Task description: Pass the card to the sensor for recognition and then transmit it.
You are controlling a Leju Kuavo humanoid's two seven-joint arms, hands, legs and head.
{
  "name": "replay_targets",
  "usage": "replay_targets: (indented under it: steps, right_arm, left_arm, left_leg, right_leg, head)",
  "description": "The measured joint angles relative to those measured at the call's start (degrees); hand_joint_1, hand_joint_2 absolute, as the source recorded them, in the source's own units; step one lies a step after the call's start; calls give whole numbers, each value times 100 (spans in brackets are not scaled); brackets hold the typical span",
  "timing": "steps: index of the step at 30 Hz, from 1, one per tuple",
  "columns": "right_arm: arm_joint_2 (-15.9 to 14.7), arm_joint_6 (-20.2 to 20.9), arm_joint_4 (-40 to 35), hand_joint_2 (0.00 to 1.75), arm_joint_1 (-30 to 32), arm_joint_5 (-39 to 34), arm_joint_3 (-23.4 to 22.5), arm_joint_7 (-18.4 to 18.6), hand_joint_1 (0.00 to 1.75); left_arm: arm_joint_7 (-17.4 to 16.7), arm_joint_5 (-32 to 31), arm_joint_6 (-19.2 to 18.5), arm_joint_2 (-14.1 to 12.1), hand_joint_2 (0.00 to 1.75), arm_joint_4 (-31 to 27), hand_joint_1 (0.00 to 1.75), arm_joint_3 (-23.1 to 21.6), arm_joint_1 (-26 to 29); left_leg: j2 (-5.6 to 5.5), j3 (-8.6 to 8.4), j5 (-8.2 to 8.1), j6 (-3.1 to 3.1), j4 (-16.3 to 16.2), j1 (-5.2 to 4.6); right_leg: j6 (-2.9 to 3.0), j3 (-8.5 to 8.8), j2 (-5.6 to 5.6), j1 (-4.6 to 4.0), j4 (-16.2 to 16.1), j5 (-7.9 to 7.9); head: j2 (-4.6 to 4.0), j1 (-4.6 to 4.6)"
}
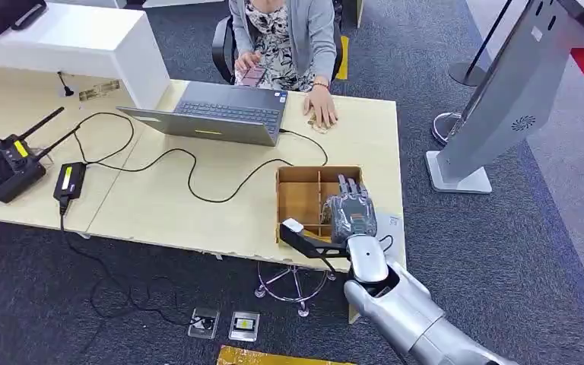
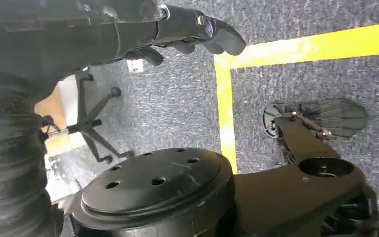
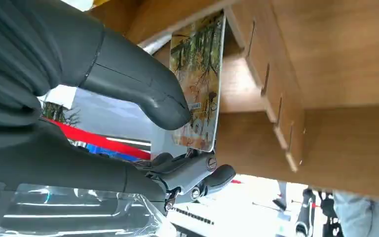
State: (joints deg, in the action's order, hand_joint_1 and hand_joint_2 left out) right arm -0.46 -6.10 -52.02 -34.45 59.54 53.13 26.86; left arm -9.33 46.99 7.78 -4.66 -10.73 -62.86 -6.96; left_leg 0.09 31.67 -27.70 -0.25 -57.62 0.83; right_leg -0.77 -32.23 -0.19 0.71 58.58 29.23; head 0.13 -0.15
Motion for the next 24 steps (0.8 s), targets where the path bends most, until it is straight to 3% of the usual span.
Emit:
replay_targets:
  steps: [9,16,24]
  right_arm:
    - [-41,-657,-647,175,-454,679,-329,44,175]
    - [-107,-669,-1263,175,-826,805,-592,-65,175]
    - [-127,-890,-1307,175,-960,610,-656,-192,175]
  left_arm:
    - [114,-94,-7,0,175,2,0,0,2]
    - [164,-66,9,0,175,2,0,0,3]
    - [164,-52,13,0,175,2,0,0,2]
  left_leg:
    - [0,1,0,0,-1,0]
    - [0,1,0,0,-1,0]
    - [-1,3,0,0,-1,0]
  right_leg:
    - [0,-2,0,0,0,0]
    - [0,-3,0,0,0,0]
    - [0,-3,0,0,0,0]
  head:
    - [0,0]
    - [0,0]
    - [0,0]
